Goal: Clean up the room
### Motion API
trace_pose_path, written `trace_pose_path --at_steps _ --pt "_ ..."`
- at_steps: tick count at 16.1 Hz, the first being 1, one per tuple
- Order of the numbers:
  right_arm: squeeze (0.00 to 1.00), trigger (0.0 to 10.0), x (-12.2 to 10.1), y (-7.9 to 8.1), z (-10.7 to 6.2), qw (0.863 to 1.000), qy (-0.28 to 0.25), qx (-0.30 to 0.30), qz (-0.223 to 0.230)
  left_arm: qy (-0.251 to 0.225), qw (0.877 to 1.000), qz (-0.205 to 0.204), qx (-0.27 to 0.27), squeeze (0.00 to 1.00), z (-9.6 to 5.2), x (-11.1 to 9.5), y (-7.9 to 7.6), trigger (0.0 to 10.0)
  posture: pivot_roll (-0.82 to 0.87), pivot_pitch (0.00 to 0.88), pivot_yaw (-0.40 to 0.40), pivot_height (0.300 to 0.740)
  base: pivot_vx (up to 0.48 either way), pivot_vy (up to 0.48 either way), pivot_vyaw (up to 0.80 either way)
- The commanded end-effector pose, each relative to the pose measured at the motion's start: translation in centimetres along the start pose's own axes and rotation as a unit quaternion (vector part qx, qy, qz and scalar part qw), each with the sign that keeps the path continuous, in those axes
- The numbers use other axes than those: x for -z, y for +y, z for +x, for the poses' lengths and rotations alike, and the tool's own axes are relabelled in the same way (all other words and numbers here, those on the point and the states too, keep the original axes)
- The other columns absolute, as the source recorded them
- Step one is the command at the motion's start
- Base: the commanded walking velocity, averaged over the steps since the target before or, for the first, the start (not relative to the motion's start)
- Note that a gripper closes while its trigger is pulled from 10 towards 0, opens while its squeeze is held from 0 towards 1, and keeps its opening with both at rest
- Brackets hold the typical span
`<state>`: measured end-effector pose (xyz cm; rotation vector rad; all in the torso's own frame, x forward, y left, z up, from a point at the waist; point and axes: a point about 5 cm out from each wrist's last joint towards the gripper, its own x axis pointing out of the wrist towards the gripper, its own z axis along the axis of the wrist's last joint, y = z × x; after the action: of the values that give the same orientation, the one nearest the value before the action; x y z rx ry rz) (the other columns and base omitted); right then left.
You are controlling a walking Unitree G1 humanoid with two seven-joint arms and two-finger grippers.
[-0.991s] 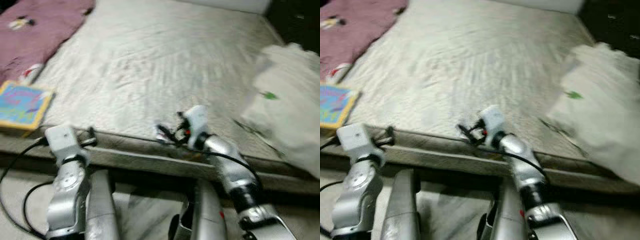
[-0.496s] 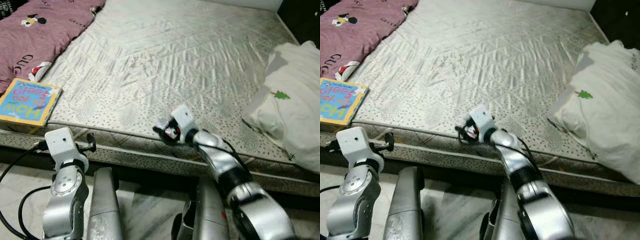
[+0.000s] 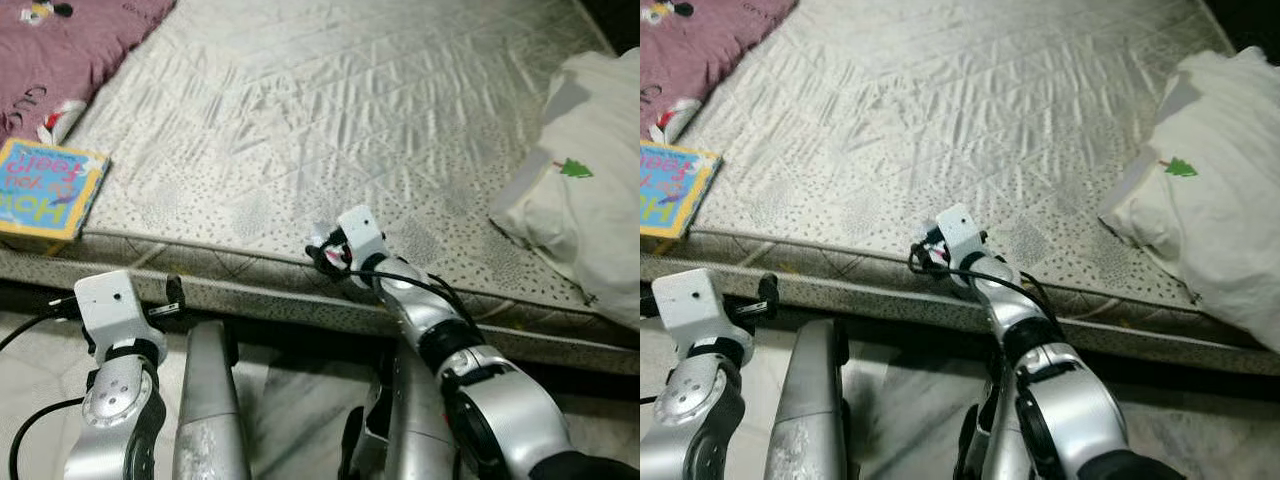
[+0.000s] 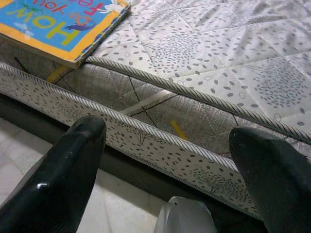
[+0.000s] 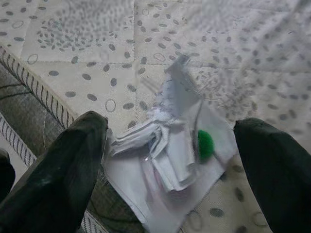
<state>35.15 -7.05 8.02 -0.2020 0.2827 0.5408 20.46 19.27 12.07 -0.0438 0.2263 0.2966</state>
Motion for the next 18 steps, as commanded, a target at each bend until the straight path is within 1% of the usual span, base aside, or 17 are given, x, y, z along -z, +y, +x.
trace_pose_path --at_steps 1,3,4,5,7,9,12,18 --pt "0.0 10.0 0.7 0.0 0.0 1.0 0.013 0.014 0.009 0.005 1.0 0.006 0.0 0.0 -0.6 0.0 0.0 10.0 0.31 0.23 -0.091 0.522 0.0 0.0 0.0" --pt "0.0 10.0 0.8 0.4 0.1 1.0 0.015 0.022 0.017 0.009 1.0 0.004 -0.002 0.0 -0.9 0.0 0.1 10.0 0.31 0.241 -0.089 0.522 0.0 0.0 0.0" --pt "0.0 2.4 0.6 0.5 0.2 0.999 0.011 0.026 0.021 0.012 1.0 0.002 -0.003 0.0 -0.9 0.0 0.0 10.0 0.3 0.245 -0.089 0.522 0.0 0.0 0.0" --pt "0.0 0.0 0.3 0.6 0.4 0.999 0.007 0.031 0.025 0.014 1.0 0.0 -0.003 0.0 -1.0 0.0 -0.1 10.0 0.3 0.246 -0.09 0.522 0.0 0.0 0.0" --pt "0.0 0.0 -0.4 0.4 0.7 0.999 0.001 0.046 0.026 0.016 1.0 -0.002 -0.001 0.0 -0.9 0.0 -0.4 10.0 0.29 0.247 -0.093 0.522 0.0 0.0 0.0" --pt "0.0 0.0 -0.8 -0.2 0.6 0.998 -0.006 0.064 0.029 0.014 1.0 -0.005 -0.002 0.0 -0.5 -0.1 -0.6 10.0 0.29 0.24 -0.101 0.522 0.0 0.0 0.0" --pt "0.0 0.0 -0.5 -0.8 0.5 0.996 -0.001 0.078 0.038 0.01 1.0 -0.012 -0.012 0.0 -0.1 -0.2 -0.5 10.0 0.29 0.221 -0.116 0.522 0.0 0.0 0.0" --pt "0.0 0.0 -0.7 -0.9 0.5 0.996 -0.006 0.081 0.046 0.006 1.0 -0.018 -0.023 0.0 0.2 -0.2 -0.3 10.0 0.3 0.19 -0.126 0.522 0.0 0.0 0.0"
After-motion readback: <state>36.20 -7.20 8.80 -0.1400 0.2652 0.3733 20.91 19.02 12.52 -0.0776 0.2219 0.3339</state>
